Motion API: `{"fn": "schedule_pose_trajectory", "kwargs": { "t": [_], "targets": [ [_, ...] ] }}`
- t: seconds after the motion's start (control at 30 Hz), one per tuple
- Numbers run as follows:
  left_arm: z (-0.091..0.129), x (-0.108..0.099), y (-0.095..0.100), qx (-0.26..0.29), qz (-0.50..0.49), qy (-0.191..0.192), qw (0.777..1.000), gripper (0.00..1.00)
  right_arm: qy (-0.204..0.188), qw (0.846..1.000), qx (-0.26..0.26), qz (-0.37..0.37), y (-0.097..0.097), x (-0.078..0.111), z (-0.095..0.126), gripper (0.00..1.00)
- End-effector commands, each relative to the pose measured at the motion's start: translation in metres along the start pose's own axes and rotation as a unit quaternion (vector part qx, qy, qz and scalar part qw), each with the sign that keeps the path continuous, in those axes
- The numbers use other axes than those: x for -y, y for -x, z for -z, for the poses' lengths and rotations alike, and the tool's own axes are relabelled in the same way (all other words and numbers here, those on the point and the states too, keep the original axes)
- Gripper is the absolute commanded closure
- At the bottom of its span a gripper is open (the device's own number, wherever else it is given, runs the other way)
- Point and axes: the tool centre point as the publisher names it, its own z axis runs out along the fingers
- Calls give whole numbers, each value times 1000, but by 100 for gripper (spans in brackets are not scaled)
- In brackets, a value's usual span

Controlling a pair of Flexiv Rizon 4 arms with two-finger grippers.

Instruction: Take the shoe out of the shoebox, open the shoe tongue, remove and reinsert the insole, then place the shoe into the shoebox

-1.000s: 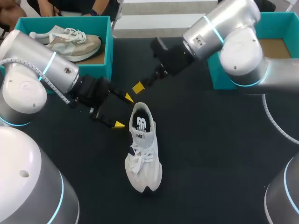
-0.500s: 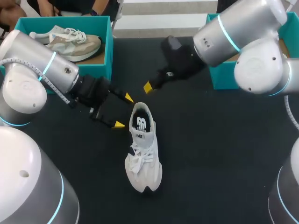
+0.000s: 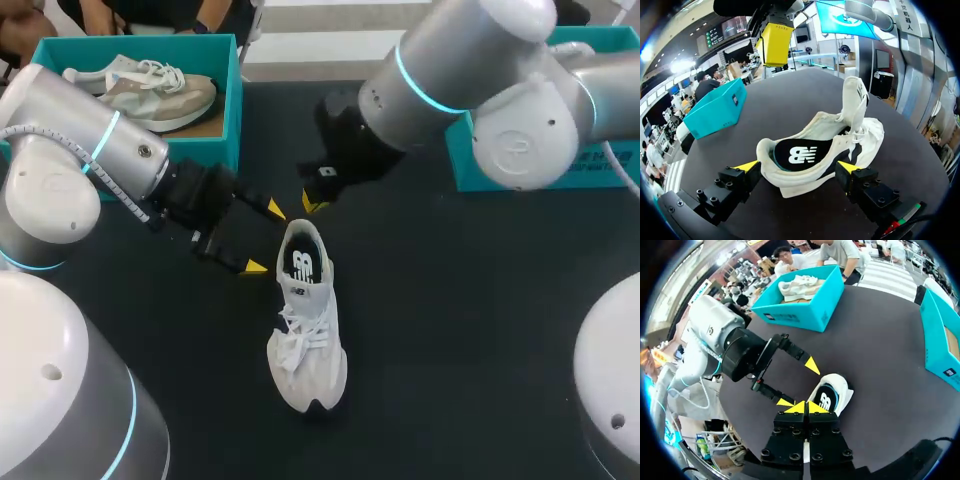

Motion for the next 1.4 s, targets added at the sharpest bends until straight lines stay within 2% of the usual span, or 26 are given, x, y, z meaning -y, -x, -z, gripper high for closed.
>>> {"fn": "schedule_pose_trajectory", "kwargs": {
  "t": [0.03,0.47,0.53,0.6,0.67,0.87,1.13,1.4],
  "targets": [
    [-1,1,-1,0,0,2,1000,0,-1,983,185,-1,-5,-2,1,100],
    [-1,1,-1,0,0,2,1000,0,-1,983,185,-1,-5,-2,1,100],
    [8,-2,-1,2,3,14,1000,0,27,983,178,-31,-3,-4,-4,100],
    [17,-4,-2,7,4,24,1000,0,27,981,185,-48,1,-3,-7,100],
    [26,-9,-2,11,9,37,999,0,42,981,179,-66,3,-2,-12,100],
    [61,-17,3,29,13,47,998,0,23,978,191,-80,3,5,-34,100],
    [100,-24,6,24,5,18,1000,0,6,973,202,-106,1,18,-60,100],
    [135,-27,12,18,-5,-2,1000,0,-8,967,216,-137,9,35,-84,100]
  ]
}}
